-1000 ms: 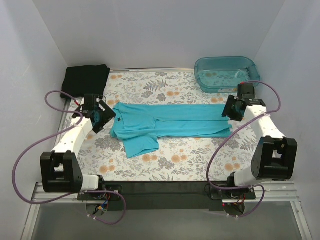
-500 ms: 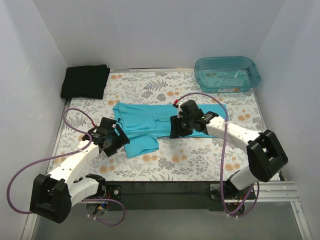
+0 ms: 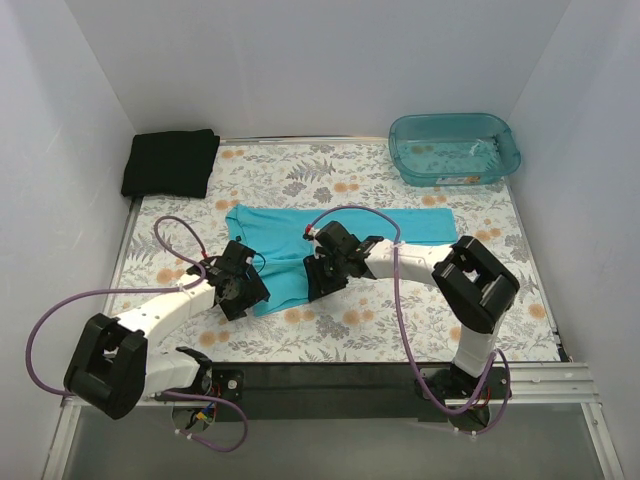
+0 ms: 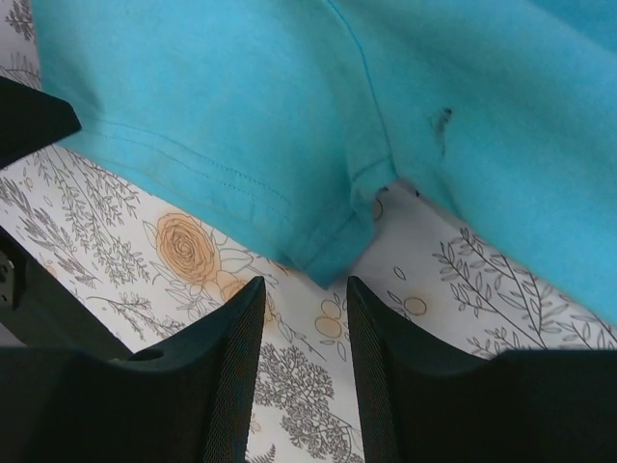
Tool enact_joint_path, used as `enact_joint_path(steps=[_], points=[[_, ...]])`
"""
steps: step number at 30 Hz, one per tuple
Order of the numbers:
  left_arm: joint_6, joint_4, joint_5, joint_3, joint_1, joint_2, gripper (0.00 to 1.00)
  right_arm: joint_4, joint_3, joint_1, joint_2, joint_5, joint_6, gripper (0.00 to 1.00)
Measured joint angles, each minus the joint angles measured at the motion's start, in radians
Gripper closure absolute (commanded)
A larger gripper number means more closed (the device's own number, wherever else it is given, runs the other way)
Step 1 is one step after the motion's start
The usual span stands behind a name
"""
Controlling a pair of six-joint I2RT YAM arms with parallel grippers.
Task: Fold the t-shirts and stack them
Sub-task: Fold the tshirt
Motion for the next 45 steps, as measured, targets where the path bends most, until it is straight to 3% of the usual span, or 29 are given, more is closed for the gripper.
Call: enact_joint_path(steps=[4, 8, 15, 18, 26, 34, 45], points=[[-0.016, 0.025, -0.007, 0.018, -0.030, 0.041, 0.52, 0.011, 0.018, 0.010, 0.020, 0.000, 0.009, 0.62], [-0.032, 0.055, -0.008, 0.020, -0.054, 0.061, 0.71, 0.021, 0.022, 0.011, 0.029, 0.001, 0.020, 0.67], [-0.055, 0.095, -0.003, 0.017, -0.069, 0.086, 1.00, 0.031, 0.026, 0.011, 0.044, 0.012, 0.026, 0.88], [-0.060, 0.101, -0.002, 0.017, -0.072, 0.086, 1.00, 0.031, 0.027, 0.011, 0.048, 0.018, 0.027, 0.99], [-0.051, 0.019, -0.044, 0.071, -0.074, 0.086, 1.00, 0.025, 0.038, 0.011, 0.047, 0.058, 0.019, 0.99], [0.063, -0.024, -0.121, 0.366, -0.059, 0.151, 1.00, -0.045, 0.163, -0.010, 0.043, 0.101, -0.025, 0.99], [0.276, 0.061, -0.168, 0.661, 0.037, 0.420, 1.00, -0.057, 0.306, -0.163, 0.066, 0.074, -0.052, 0.99]])
